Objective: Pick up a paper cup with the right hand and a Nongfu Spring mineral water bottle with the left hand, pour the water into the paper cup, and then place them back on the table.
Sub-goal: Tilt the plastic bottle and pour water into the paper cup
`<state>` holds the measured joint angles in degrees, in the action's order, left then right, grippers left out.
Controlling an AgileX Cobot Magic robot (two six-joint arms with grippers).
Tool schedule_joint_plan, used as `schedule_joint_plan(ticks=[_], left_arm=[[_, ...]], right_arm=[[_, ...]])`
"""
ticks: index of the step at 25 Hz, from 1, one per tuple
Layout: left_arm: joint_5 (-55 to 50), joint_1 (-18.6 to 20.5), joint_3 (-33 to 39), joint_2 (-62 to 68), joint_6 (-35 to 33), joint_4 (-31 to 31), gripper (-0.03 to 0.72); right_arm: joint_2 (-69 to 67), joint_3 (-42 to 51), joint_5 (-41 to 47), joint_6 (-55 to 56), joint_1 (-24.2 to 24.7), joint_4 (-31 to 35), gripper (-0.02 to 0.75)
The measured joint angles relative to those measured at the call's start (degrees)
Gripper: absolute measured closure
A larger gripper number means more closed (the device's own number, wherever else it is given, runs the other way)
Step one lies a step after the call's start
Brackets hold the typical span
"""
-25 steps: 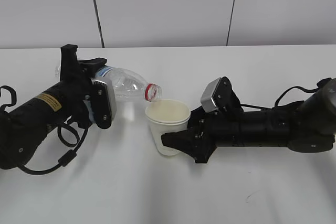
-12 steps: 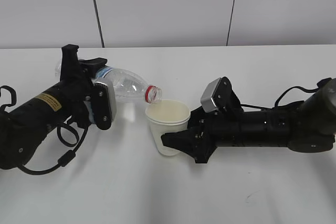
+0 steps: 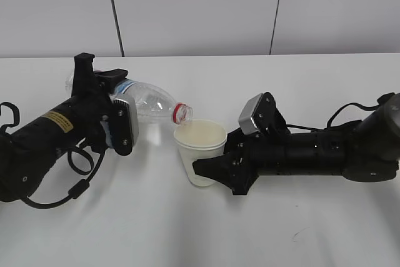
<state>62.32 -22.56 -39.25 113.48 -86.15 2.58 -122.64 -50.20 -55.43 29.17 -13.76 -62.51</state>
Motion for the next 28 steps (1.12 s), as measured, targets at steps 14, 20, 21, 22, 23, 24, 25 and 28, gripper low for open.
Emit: schedule_joint_plan(ticks=[14,20,21,22,23,24,25,28], left_arm=[[0.0,0.0,0.0,0.0,-1.82,0.0,0.344],[0.0,0.0,0.0,0.0,-2.02,0.0,0.344],[0.0,0.0,0.0,0.0,-2.06,0.0,0.344],[0.0,0.0,0.0,0.0,-2.13,0.0,0.344],[0.0,0.0,0.0,0.0,-2.25,0.0,0.344],[0.0,0.0,0.0,0.0,-2.39,0.0,0.344],[0.0,0.0,0.0,0.0,-2.46,0.0,0.344],[0.0,0.0,0.0,0.0,-2.85,0.0,0.344]], right_arm=[[0.0,-0.08,0.1,0.0,0.0,-1.17,0.276],[0.0,-0.08,0.1,0.0,0.0,-1.27,0.276],[0.0,-0.08,0.1,0.0,0.0,-1.27,0.276],[0.0,-0.08,0.1,0.0,0.0,-1.36,0.276],[0.0,-0.08,0.1,0.0,0.0,-1.36,0.276],[0.0,-0.08,0.1,0.0,0.0,-1.36,0.276],[0.0,-0.08,0.1,0.0,0.0,-1.36,0.276],[0.0,-0.08,0.1,0.0,0.0,-1.49,0.276]])
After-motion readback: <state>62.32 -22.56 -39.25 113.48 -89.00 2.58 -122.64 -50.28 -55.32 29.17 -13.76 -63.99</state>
